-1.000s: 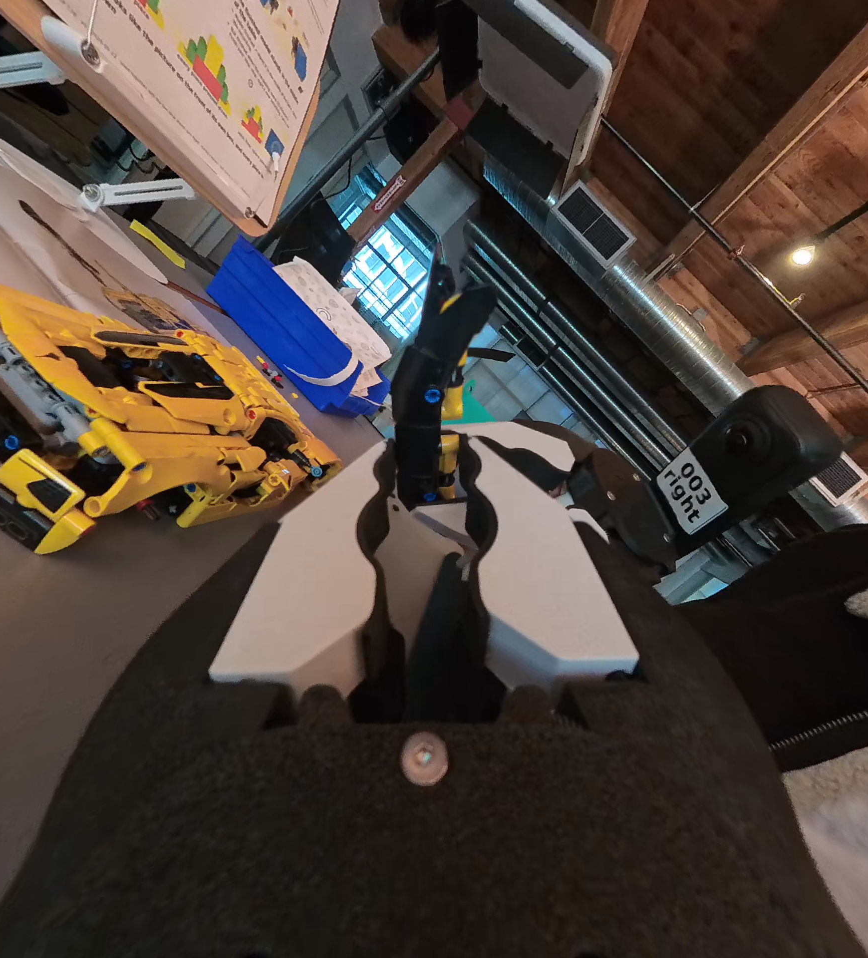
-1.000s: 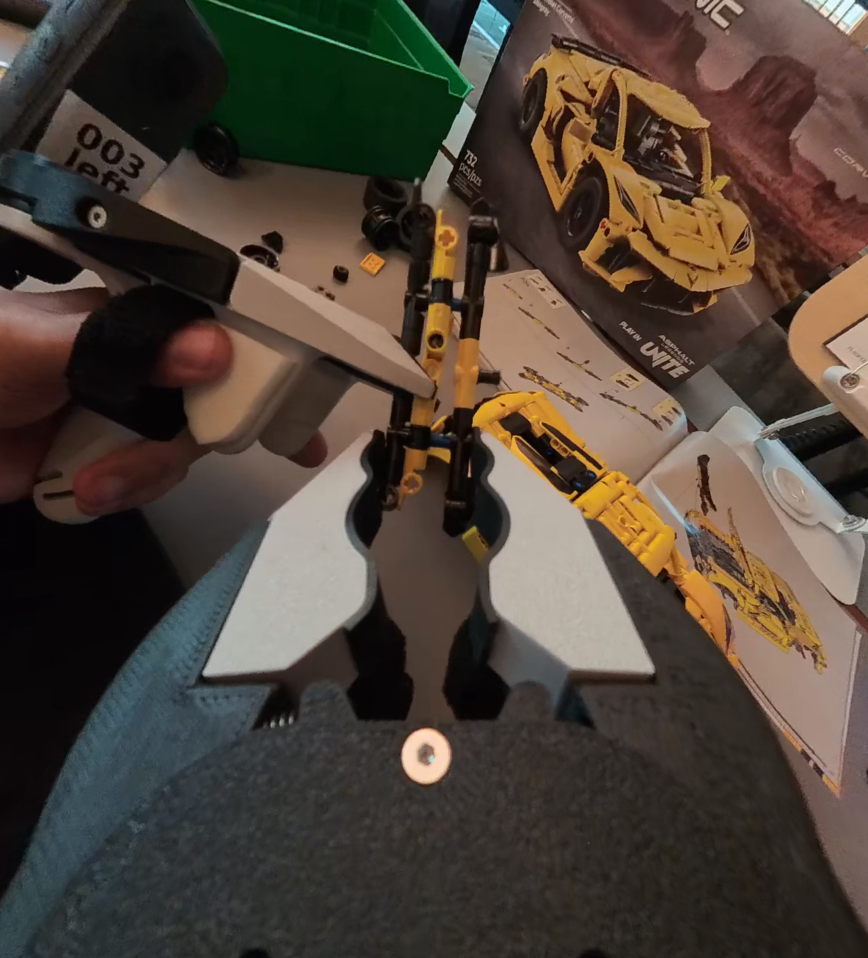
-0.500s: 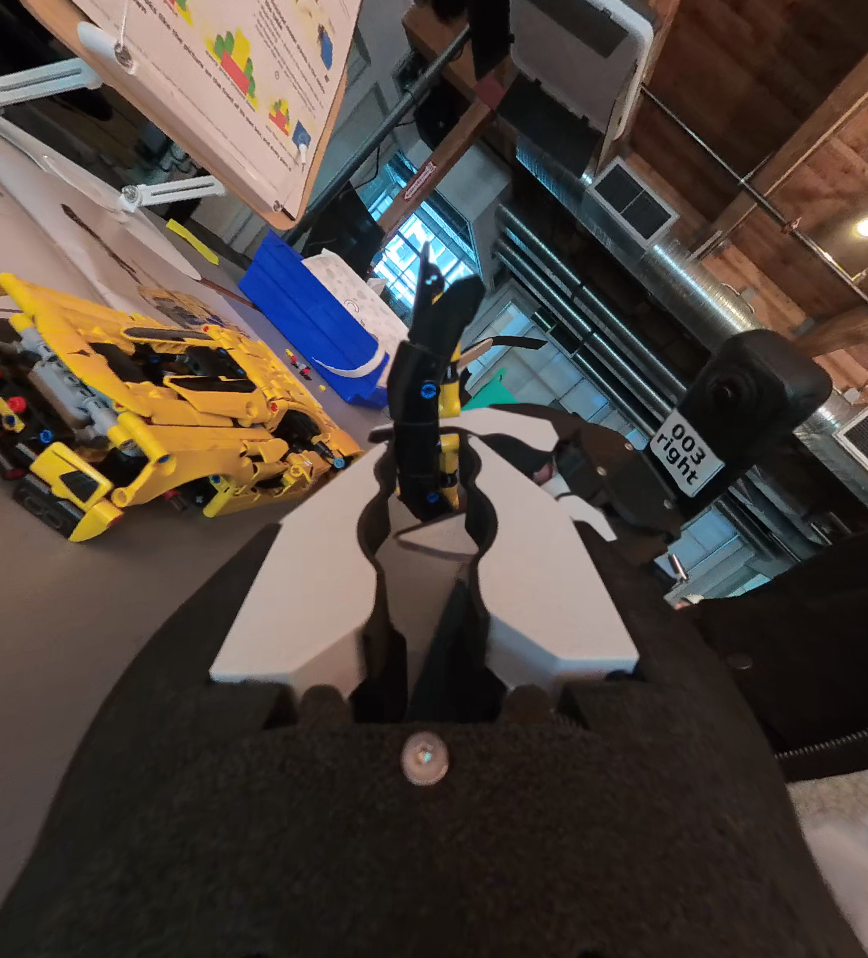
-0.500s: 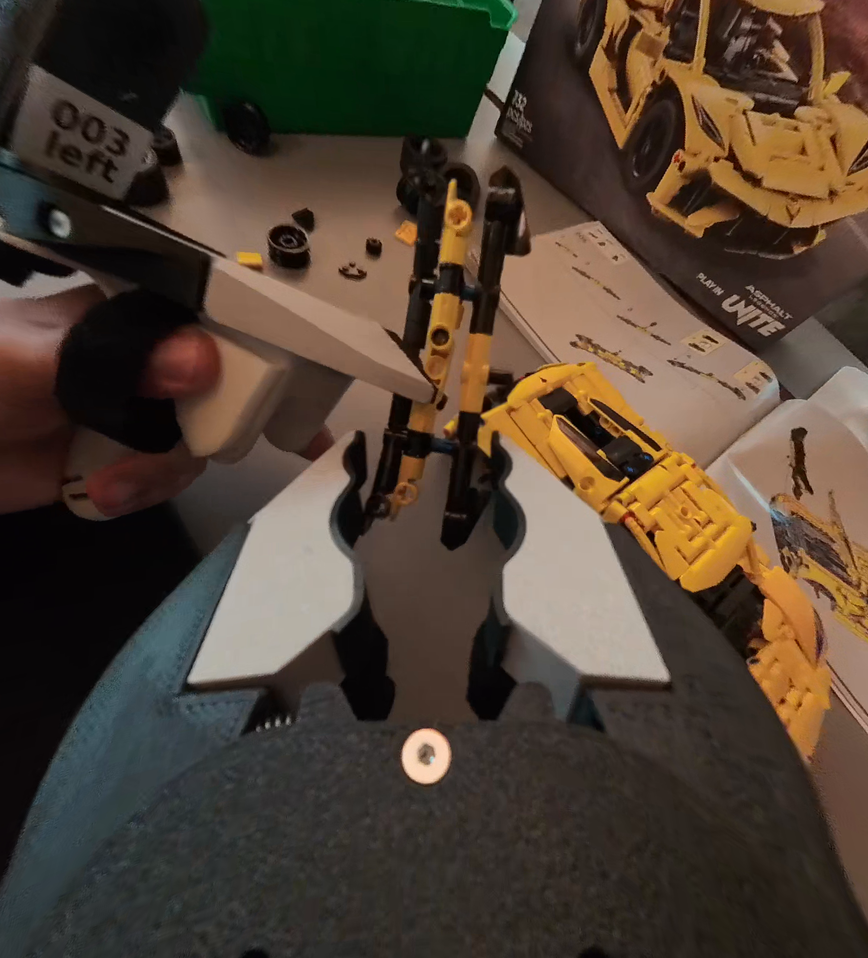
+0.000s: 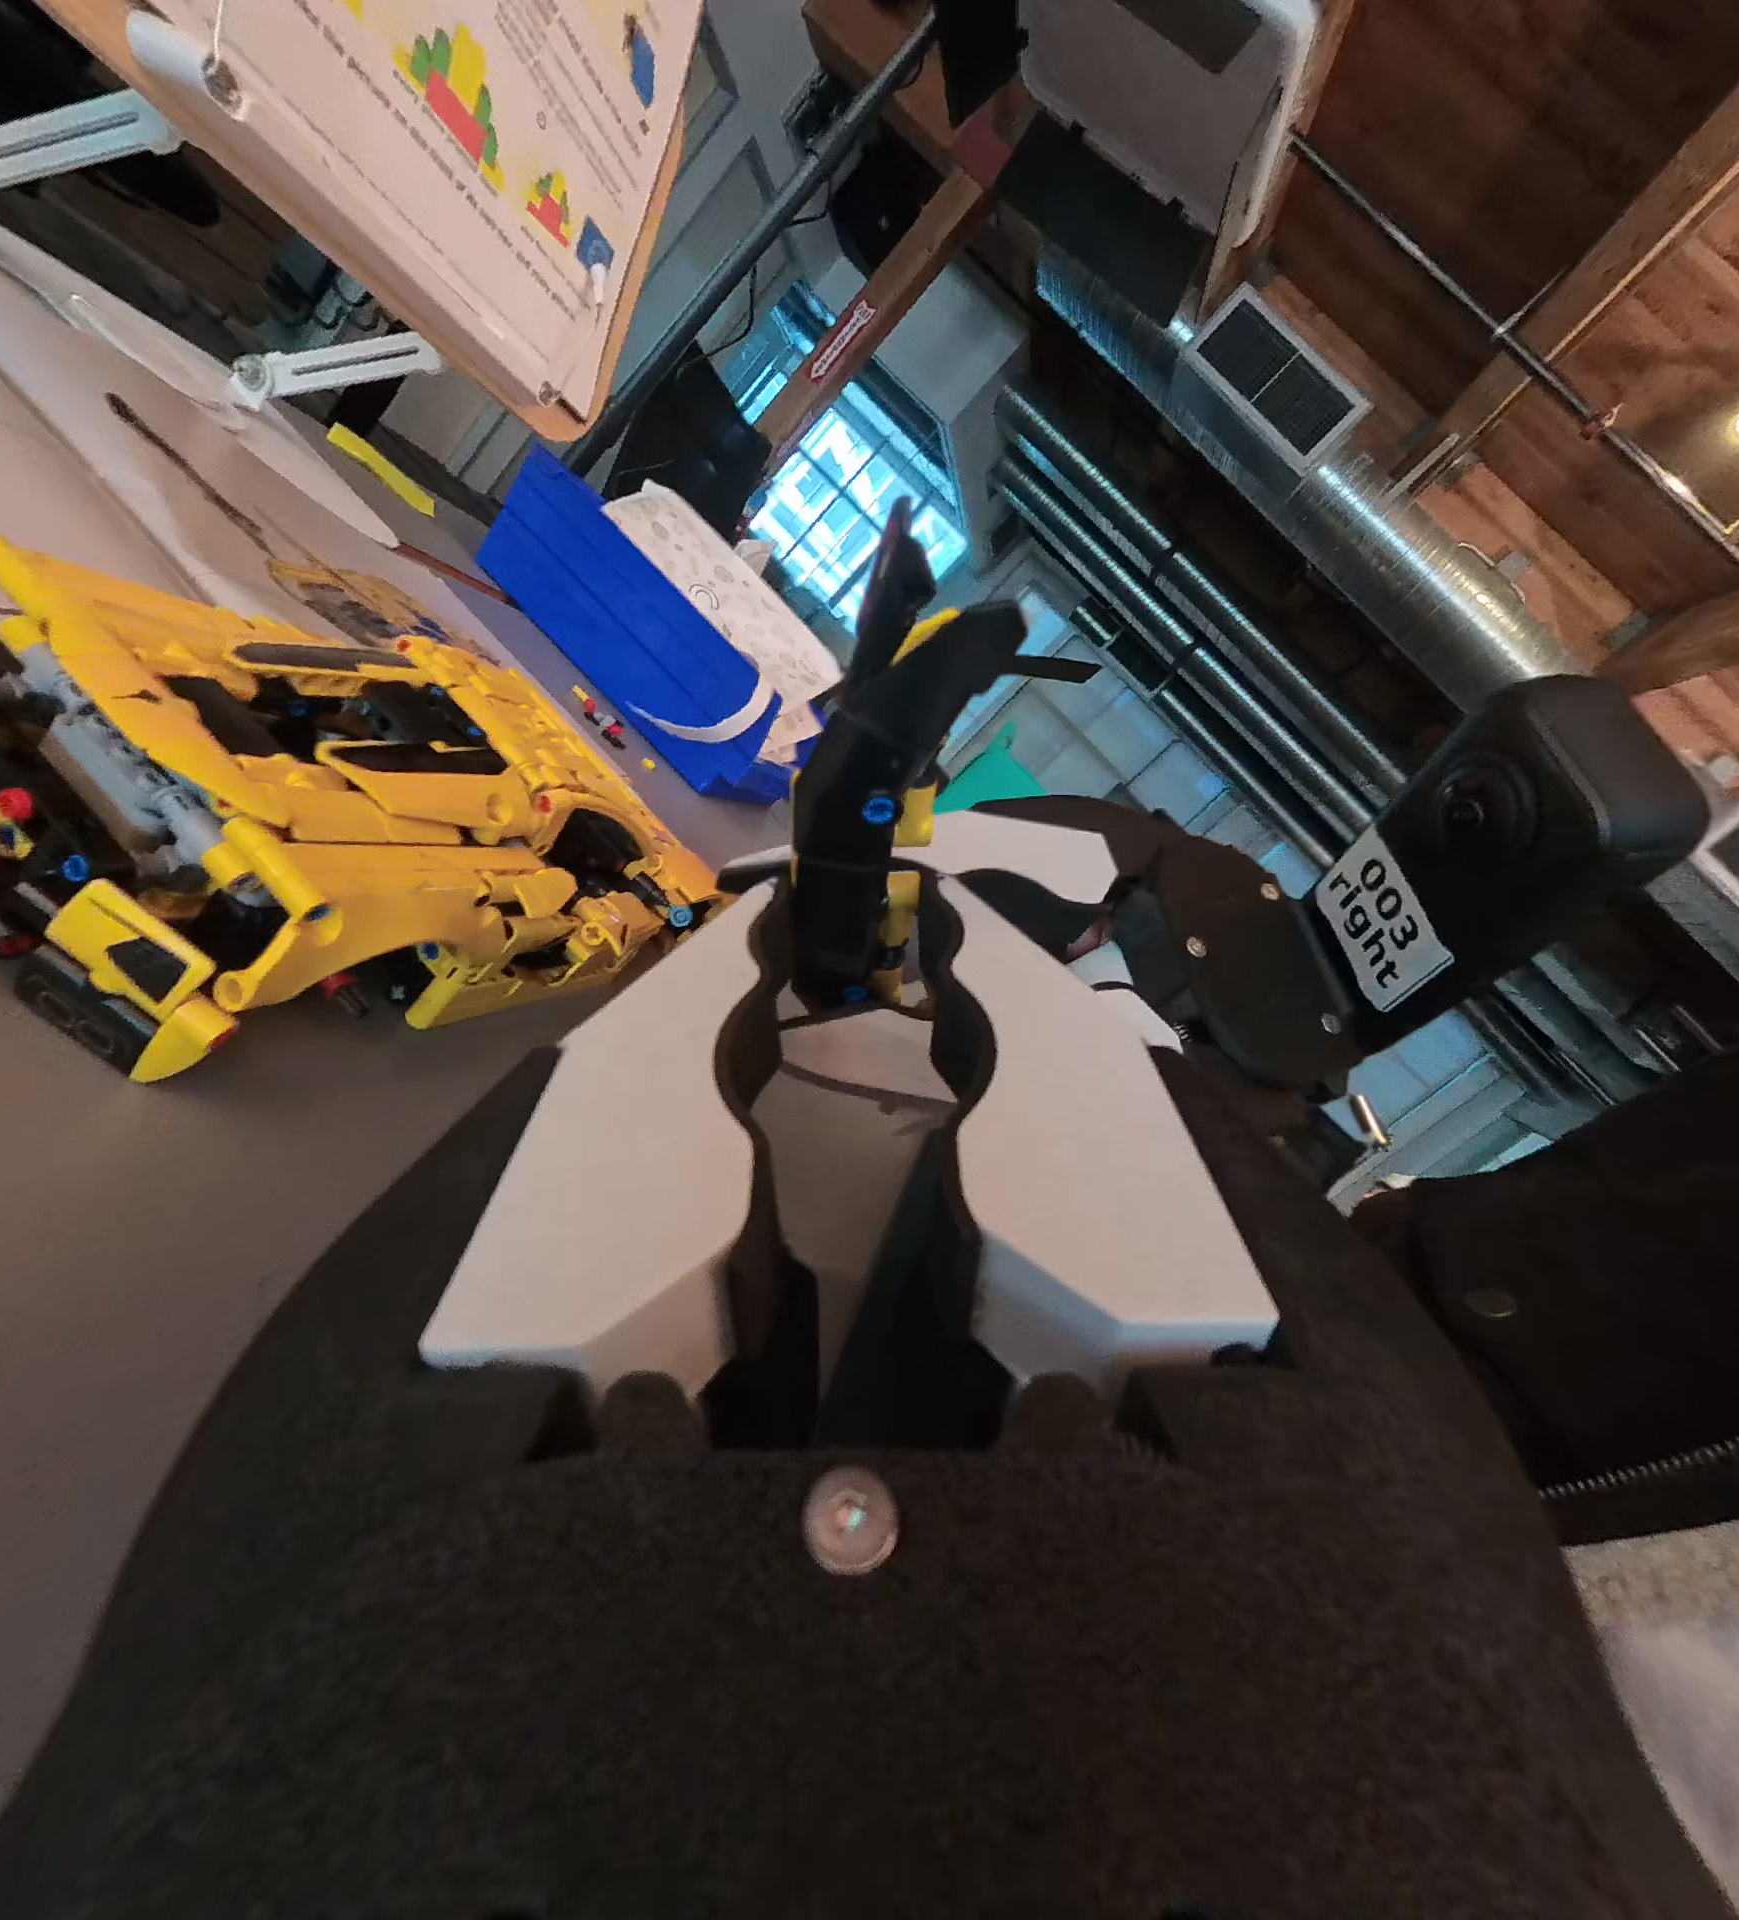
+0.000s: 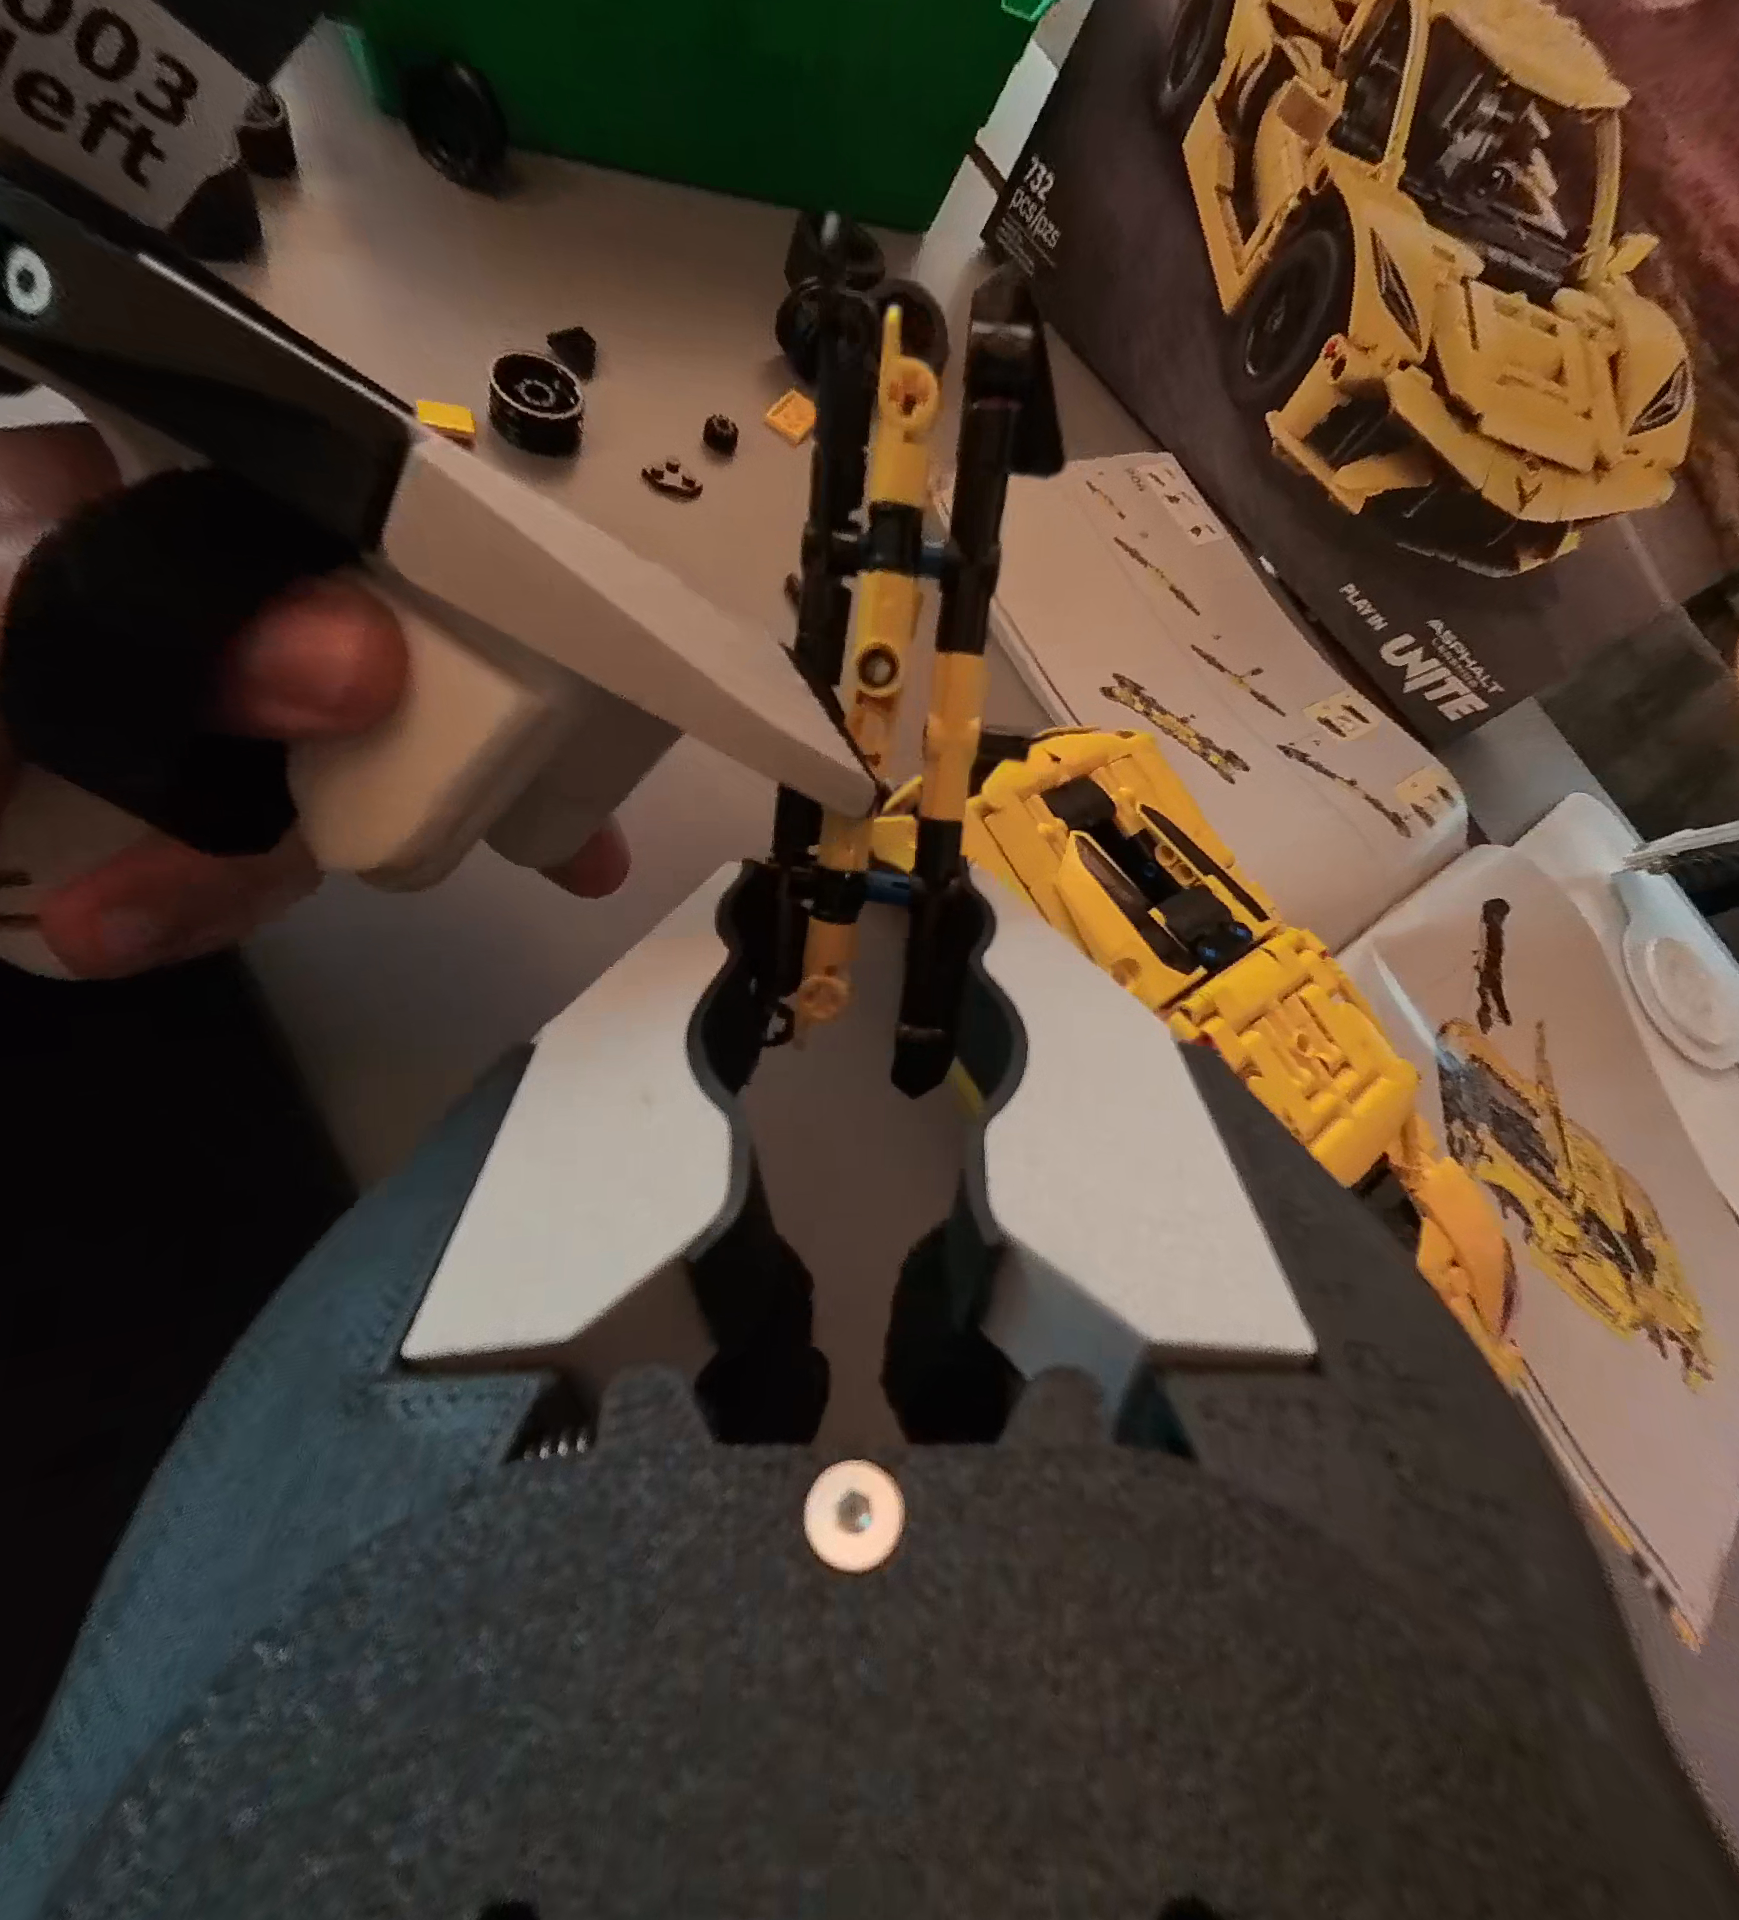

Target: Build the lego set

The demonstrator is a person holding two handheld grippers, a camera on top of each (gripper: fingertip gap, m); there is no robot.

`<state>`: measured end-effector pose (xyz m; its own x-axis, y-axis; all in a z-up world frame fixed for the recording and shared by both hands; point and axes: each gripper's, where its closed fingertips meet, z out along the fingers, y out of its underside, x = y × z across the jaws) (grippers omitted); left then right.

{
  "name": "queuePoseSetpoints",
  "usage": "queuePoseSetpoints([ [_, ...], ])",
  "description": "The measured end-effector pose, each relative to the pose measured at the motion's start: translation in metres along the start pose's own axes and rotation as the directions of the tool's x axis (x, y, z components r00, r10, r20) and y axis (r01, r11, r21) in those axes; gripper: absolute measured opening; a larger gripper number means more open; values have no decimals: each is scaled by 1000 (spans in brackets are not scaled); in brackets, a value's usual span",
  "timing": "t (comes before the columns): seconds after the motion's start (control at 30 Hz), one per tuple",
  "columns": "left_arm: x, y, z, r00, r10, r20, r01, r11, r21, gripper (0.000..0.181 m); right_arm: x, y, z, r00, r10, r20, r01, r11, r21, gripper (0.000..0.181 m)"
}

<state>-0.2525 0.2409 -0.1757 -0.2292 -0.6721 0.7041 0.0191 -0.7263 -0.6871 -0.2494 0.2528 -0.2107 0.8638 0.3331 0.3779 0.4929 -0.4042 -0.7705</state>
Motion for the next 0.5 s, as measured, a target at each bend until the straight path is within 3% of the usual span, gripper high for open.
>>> queuePoseSetpoints([
  [0.13, 0, -1, 0, 1000, 3, 1, -3, 1000, -1, 23, -1, -5, 2, 994, 87, 65, -89, 996, 28, 37],
  [0.2, 3, 3, 1, 1000, 11, -13, -11, 1000, -22, 23, 3, -3, 5, 996, 76, 41, -77, 997, 20, 49],
  [0.27, 6, 4, 2, 999, 28, -17, -29, 999, -26, 23, -1, -3, 6, 998, 45, 45, -46, 999, 16, 38],
  [0.4, 5, 3, 2, 1000, 12, -24, -13, 1000, -23, 23, -3, -5, 8, 995, 92, 47, -93, 995, 20, 35],
  [0.5, 4, 3, 2, 1000, 9, -17, -9, 1000, -22, 24, -1, -5, 7, 1000, 28, 1, -28, 999, 19, 33],
])
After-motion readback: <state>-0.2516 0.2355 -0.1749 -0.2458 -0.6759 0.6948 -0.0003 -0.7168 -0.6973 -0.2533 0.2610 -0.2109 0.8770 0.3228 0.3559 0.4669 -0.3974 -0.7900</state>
